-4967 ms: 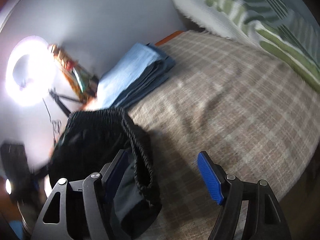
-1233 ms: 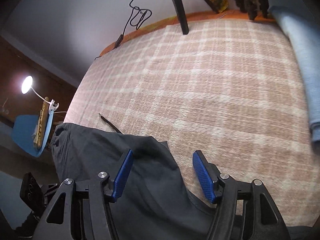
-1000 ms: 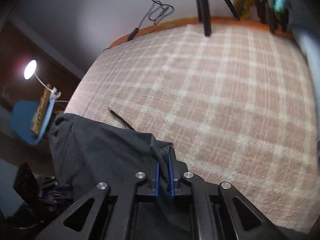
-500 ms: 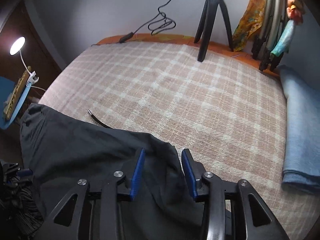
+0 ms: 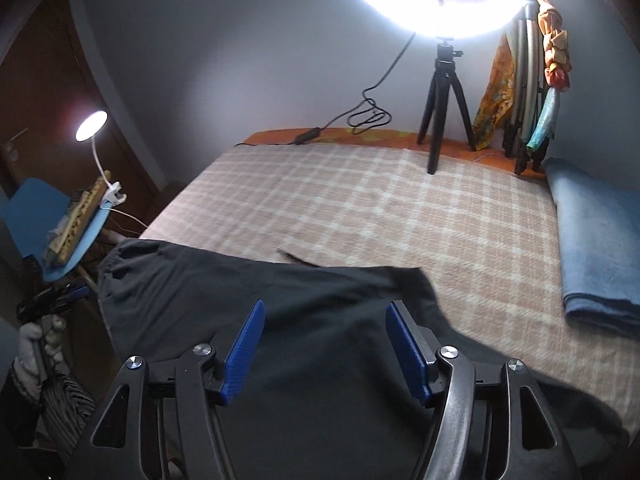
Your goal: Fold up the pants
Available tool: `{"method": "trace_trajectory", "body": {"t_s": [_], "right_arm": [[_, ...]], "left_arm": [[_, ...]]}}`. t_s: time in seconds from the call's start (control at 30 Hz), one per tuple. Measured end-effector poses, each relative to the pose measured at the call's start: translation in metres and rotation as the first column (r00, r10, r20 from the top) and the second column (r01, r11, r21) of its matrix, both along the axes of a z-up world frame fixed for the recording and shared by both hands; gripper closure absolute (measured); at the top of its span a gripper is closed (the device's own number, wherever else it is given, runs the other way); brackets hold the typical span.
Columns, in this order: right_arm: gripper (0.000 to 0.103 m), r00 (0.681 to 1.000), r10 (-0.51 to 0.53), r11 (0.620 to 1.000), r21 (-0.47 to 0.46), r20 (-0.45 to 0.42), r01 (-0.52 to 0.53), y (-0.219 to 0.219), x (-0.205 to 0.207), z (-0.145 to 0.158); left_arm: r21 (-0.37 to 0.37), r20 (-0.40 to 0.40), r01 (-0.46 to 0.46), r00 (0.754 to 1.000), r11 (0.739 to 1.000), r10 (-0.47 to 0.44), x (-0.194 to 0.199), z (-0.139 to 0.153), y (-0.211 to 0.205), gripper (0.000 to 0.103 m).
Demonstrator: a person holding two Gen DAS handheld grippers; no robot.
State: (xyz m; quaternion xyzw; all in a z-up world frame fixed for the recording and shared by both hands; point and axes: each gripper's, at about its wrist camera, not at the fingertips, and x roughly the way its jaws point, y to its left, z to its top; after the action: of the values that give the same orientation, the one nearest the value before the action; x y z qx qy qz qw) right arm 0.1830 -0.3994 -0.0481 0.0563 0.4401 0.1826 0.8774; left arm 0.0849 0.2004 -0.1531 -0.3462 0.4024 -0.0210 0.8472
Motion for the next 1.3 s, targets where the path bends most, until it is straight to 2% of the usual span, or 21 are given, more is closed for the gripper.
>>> {"method": "trace_trajectory", "body": {"t_s": [0.17,0.43,0.9,1.0,1.07,1.1,1.17,1.2,1.3], "right_arm": [[0.035,1.0,0.02,1.0,0.023,0.0,-0.02,0.023,-0.017,-0.001],[0.035,0.999,0.039,0.999,0.02,-0.013,-0.039,0.045,-0.024,-0.004],[0.035,0.999,0.025,0.999,0.026,-0.036,-0.025,0.047,-0.015,-0.006],[0.034,0.999,0.019,0.999,0.026,-0.044,-0.018,0.046,-0.014,-0.009],[0.034,0.999,0.011,1.0,0.023,-0.052,-0.01,0.045,-0.013,-0.011],[0.034,0.998,0.008,1.0,0.023,-0.056,-0.007,0.044,-0.012,-0.012],[0.034,0.998,0.002,1.0,0.027,-0.061,0.0,0.044,-0.012,-0.014],[0.034,0.998,0.0,1.0,0.031,-0.063,0.002,0.043,-0.012,-0.015],[0.034,0.998,0.004,0.999,0.039,-0.066,-0.001,0.045,-0.012,-0.015]], "left_arm": [[-0.091,-0.052,-0.123,0.992,0.988,0.118,0.007,-0.025,0.036,0.045],[-0.201,-0.102,-0.2,0.978,0.959,0.183,0.02,-0.055,0.061,0.045],[-0.23,-0.122,-0.226,0.972,0.947,0.202,0.052,-0.077,0.072,0.045],[-0.238,-0.087,-0.226,0.974,0.945,0.211,0.053,-0.073,0.07,0.048],[-0.203,-0.059,-0.201,0.979,0.958,0.193,0.056,-0.066,0.064,0.051],[-0.176,-0.049,-0.189,0.982,0.966,0.183,0.058,-0.063,0.06,0.056],[-0.124,-0.036,-0.177,0.984,0.976,0.174,0.061,-0.059,0.056,0.069],[-0.116,-0.031,-0.177,0.984,0.977,0.175,0.061,-0.058,0.055,0.079],[-0.099,0.004,-0.176,0.984,0.979,0.177,0.06,-0.053,0.054,0.084]]}}
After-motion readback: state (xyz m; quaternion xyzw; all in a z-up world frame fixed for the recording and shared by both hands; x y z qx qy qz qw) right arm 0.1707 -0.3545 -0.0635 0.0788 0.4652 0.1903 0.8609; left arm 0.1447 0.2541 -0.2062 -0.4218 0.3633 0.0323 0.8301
